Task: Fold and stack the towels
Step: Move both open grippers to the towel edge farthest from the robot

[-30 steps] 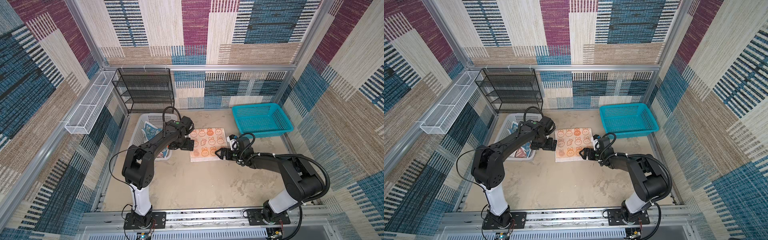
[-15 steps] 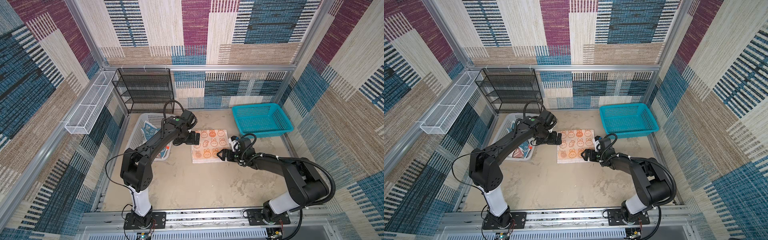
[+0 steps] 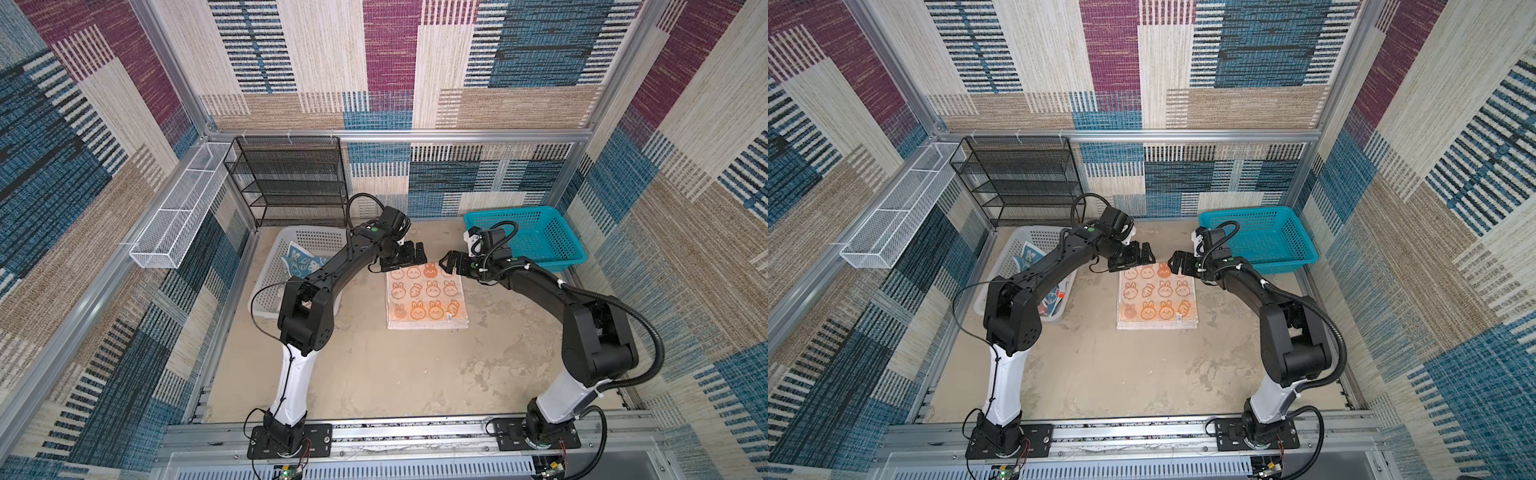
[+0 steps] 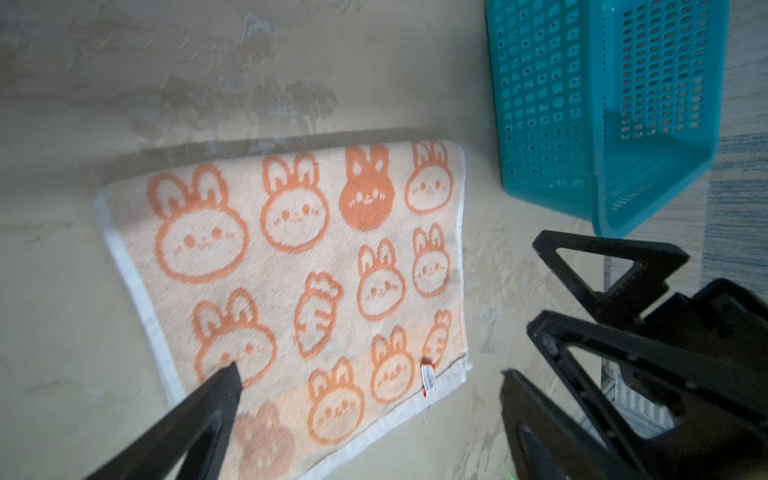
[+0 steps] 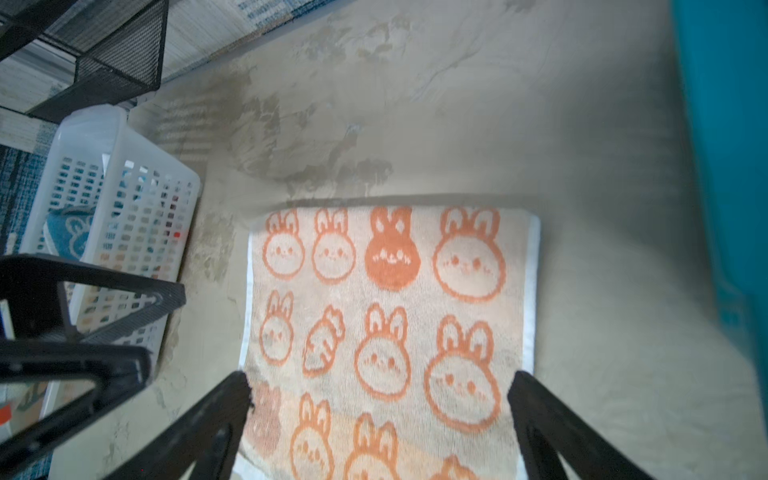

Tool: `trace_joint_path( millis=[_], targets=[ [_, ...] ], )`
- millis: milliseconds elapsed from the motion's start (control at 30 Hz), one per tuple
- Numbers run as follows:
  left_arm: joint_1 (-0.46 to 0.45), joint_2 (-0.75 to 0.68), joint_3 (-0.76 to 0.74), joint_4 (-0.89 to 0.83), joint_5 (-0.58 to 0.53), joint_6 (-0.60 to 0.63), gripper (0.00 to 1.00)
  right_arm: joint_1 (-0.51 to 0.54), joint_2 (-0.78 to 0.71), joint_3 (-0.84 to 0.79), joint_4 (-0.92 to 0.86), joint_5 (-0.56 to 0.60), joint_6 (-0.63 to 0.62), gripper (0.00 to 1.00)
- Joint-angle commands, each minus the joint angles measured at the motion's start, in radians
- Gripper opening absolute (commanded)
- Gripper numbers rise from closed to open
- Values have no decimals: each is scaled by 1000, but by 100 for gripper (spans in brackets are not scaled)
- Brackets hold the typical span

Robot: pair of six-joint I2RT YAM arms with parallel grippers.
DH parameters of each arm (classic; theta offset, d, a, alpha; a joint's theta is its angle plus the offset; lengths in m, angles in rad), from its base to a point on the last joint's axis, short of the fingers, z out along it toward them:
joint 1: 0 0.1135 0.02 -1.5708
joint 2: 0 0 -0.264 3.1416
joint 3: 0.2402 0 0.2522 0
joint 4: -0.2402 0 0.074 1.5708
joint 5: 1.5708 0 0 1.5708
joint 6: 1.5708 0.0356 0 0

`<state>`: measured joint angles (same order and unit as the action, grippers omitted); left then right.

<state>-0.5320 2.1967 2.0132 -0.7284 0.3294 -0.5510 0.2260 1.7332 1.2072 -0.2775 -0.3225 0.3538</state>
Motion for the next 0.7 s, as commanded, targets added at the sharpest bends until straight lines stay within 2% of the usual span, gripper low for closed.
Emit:
trace_joint_path(
  millis=[0, 267, 500, 667],
  targets=[
    [19, 55, 49, 60, 36, -72, 100, -9, 88, 76, 3, -52, 16, 99],
    [84, 192, 116, 70, 55, -79, 100, -10, 281, 170, 50, -110, 50, 99],
    [93, 189, 8, 93, 30, -36, 100, -10, 327, 163, 54, -90, 30, 99],
    [105, 139, -123, 136, 13, -29, 100, -8, 318, 105, 76, -84, 26, 99]
  ],
)
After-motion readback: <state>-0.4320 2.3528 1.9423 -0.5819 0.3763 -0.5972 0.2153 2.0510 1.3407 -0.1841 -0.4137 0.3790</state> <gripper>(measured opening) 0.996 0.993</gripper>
